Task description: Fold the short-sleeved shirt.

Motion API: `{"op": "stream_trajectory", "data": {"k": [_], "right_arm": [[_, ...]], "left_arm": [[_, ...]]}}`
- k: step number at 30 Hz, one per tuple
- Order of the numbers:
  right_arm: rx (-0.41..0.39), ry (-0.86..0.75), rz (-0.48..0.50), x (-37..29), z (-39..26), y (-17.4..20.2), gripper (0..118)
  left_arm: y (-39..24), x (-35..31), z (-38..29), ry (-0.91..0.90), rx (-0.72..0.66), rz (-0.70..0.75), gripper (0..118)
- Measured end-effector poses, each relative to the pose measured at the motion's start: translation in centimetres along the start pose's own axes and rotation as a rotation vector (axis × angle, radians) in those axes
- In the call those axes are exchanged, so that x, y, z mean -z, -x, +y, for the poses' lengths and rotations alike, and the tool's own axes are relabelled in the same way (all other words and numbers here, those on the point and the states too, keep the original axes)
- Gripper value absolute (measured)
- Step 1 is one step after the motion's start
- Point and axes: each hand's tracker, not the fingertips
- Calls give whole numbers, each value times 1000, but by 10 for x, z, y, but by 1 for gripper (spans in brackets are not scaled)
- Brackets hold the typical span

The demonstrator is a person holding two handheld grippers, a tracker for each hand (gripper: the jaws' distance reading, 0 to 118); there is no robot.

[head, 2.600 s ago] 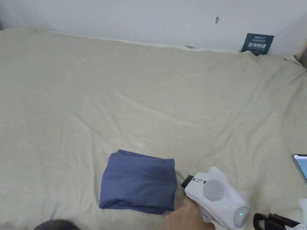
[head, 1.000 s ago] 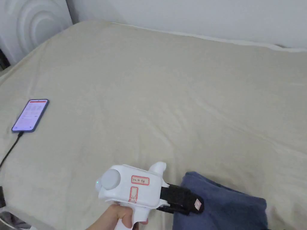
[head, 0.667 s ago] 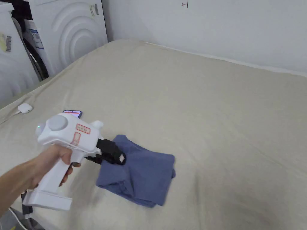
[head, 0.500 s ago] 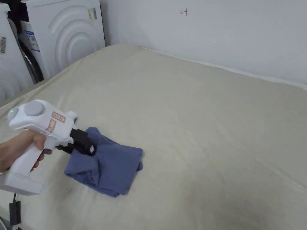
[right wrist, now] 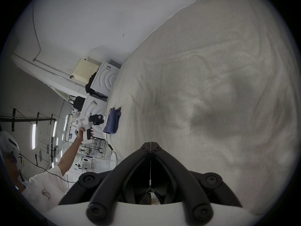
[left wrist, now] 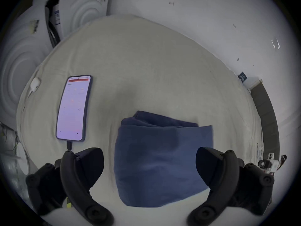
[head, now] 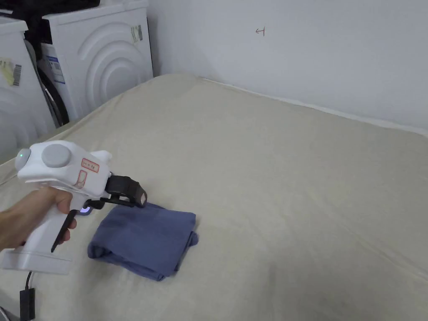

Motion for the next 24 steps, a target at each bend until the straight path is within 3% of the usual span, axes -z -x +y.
{"op": "stream_trajectory", "data": {"k": [1,2,3,4,6,9,12,17,19,24], "right_arm": [[-28,-26,-36,-4,1,5,1],[-65,-68,-88,-12,4,11,1],[-82,-112,-127,-19,5,17,1],[-120,-162,-210,-26,9,25,1],[-230,-259,-393,-42,20,45,1],[-394,-408,-565,-61,40,78,1],[-519,-532,-741,-79,67,98,1],[-623,-753,-784,-117,89,137,1],[-623,-791,-772,-130,92,151,1],[-601,-840,-741,-159,94,165,1]], "left_arm": [[-26,-17,-5,-30,1,-73,67],[-52,-20,-15,-69,22,-144,9],[-81,-17,-22,-77,69,-141,0],[-118,-19,-36,-147,144,-53,0],[-189,-14,-51,-150,217,-83,0],[-286,-18,-74,-301,307,-168,0],[-385,-32,-100,-445,443,-67,0],[-479,-62,-125,-735,489,12,0],[-497,-73,-124,-801,556,65,0],[-510,-108,-125,-817,570,34,0]]}}
